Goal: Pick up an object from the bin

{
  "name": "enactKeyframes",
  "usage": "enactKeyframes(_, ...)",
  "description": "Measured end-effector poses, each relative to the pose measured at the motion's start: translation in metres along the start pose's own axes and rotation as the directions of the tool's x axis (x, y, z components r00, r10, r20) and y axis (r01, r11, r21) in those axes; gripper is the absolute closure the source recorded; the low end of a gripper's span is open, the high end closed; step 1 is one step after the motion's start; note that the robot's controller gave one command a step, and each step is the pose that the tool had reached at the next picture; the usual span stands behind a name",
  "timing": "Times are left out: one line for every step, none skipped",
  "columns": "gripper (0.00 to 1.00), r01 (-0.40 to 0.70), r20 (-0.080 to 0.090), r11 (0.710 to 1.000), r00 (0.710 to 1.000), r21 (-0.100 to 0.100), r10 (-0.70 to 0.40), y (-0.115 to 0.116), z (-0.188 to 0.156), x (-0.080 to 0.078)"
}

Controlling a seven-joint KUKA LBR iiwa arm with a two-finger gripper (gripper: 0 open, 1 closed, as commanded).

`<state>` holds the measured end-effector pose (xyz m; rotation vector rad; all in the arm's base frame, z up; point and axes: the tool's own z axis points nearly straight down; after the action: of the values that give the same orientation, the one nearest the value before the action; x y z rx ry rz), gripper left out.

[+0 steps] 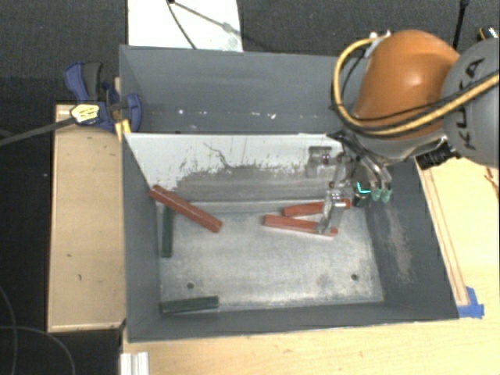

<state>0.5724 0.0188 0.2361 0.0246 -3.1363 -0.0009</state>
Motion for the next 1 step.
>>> enactKeyframes(0.00, -0.028, -0.001, 1.000, 1.000, 0.000, 0.028, -0.0016, 0.1472, 0.0162)
